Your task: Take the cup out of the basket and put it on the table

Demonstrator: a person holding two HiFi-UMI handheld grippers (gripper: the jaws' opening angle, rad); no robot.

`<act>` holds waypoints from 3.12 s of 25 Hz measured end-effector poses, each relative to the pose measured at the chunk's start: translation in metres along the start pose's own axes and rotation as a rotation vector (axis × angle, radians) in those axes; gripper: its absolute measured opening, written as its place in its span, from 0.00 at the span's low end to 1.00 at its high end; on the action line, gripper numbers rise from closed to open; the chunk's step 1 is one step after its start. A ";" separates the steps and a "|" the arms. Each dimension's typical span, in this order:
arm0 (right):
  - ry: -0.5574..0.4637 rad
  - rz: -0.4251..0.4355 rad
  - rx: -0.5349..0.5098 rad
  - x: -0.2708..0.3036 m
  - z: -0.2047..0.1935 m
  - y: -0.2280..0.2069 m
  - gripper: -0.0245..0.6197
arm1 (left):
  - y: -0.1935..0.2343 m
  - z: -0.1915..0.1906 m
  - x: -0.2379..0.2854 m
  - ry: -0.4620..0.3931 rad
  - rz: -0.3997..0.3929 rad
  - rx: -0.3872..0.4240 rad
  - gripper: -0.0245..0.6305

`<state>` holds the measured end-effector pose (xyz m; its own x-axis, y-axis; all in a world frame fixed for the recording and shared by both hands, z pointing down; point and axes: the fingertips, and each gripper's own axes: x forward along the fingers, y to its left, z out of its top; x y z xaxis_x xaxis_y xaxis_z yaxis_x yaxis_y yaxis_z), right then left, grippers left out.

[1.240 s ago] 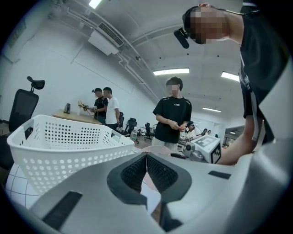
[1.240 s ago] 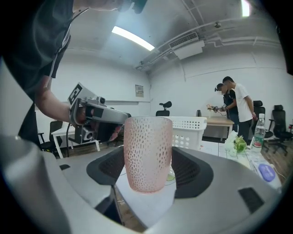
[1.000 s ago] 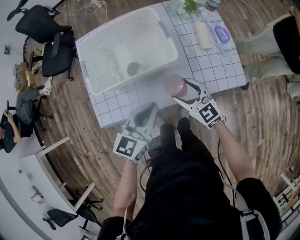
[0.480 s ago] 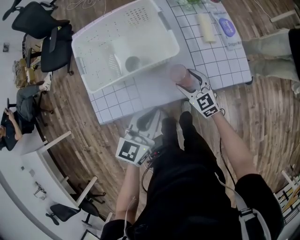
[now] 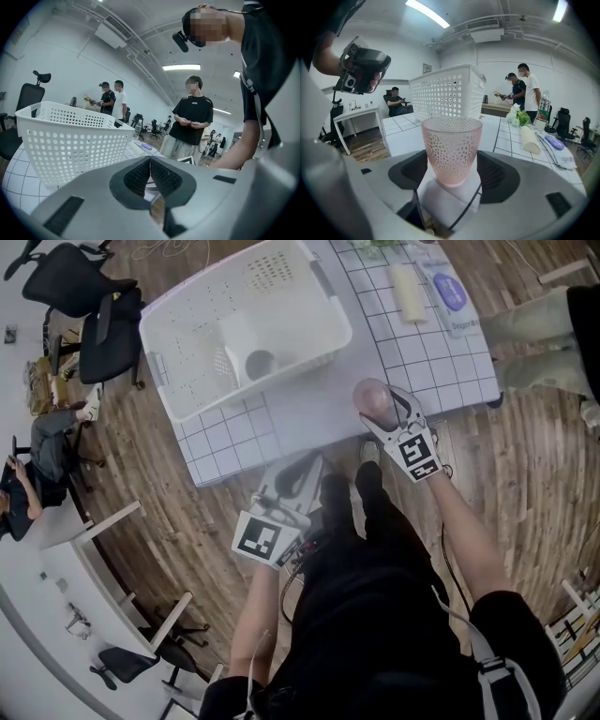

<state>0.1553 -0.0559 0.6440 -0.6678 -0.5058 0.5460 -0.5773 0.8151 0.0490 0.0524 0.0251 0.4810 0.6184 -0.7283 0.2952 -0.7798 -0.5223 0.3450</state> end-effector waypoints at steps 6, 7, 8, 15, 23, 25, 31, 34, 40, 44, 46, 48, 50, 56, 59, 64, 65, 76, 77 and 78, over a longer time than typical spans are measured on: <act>0.004 -0.001 0.016 -0.004 -0.006 0.000 0.55 | -0.005 -0.002 -0.001 -0.002 -0.006 0.009 0.05; 0.002 0.000 0.018 -0.004 -0.006 0.000 0.55 | -0.005 -0.003 -0.001 -0.001 -0.005 0.007 0.05; 0.001 0.001 0.019 -0.005 -0.005 -0.001 0.55 | -0.005 -0.003 -0.001 0.002 -0.003 0.006 0.05; 0.007 -0.013 0.046 -0.017 -0.007 -0.001 0.56 | -0.007 0.001 -0.004 -0.008 0.007 0.012 0.05; -0.062 -0.039 0.073 -0.065 0.025 0.009 0.56 | -0.010 0.016 -0.012 -0.046 0.017 0.042 0.05; -0.100 -0.042 0.075 -0.077 0.044 0.013 0.55 | -0.011 0.021 -0.015 -0.063 0.019 0.048 0.05; -0.248 -0.021 0.032 -0.111 0.115 0.031 0.42 | -0.023 0.042 -0.028 -0.120 0.026 0.073 0.05; -0.334 0.003 0.006 -0.128 0.155 0.048 0.31 | -0.029 0.053 -0.036 -0.150 0.032 0.088 0.05; -0.400 0.021 -0.014 -0.149 0.198 0.078 0.06 | -0.039 0.064 -0.051 -0.188 0.045 0.100 0.05; -0.406 0.061 -0.013 -0.151 0.207 0.092 0.06 | -0.042 0.066 -0.059 -0.206 0.056 0.097 0.05; -0.408 0.071 -0.010 -0.152 0.208 0.097 0.06 | -0.042 0.069 -0.062 -0.216 0.073 0.109 0.05; -0.404 0.077 -0.003 -0.152 0.209 0.102 0.06 | -0.041 0.071 -0.065 -0.222 0.090 0.124 0.05; -0.401 0.081 -0.003 -0.151 0.210 0.106 0.06 | -0.039 0.073 -0.067 -0.225 0.098 0.138 0.05; -0.394 0.077 -0.008 -0.150 0.213 0.116 0.06 | -0.041 0.082 -0.074 -0.275 0.060 0.107 0.05; -0.385 0.073 -0.003 -0.149 0.213 0.119 0.06 | -0.041 0.082 -0.079 -0.267 0.060 0.129 0.05; -0.357 0.069 0.000 -0.145 0.212 0.128 0.06 | -0.037 0.081 -0.091 -0.262 0.057 0.132 0.05; -0.351 0.069 0.003 -0.143 0.213 0.131 0.06 | -0.036 0.080 -0.094 -0.260 0.056 0.131 0.05; -0.315 0.081 -0.026 -0.123 0.227 0.173 0.07 | -0.017 0.077 -0.127 -0.281 0.029 0.100 0.05; -0.315 0.081 -0.027 -0.121 0.230 0.176 0.07 | -0.015 0.078 -0.130 -0.293 0.026 0.098 0.05; -0.316 0.080 -0.029 -0.119 0.231 0.178 0.07 | -0.014 0.079 -0.132 -0.299 0.024 0.098 0.05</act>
<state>0.0235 0.0845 0.3940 -0.8257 -0.4990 0.2631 -0.5068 0.8610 0.0427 -0.0264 0.0936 0.3669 0.5548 -0.8317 0.0220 -0.8087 -0.5329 0.2490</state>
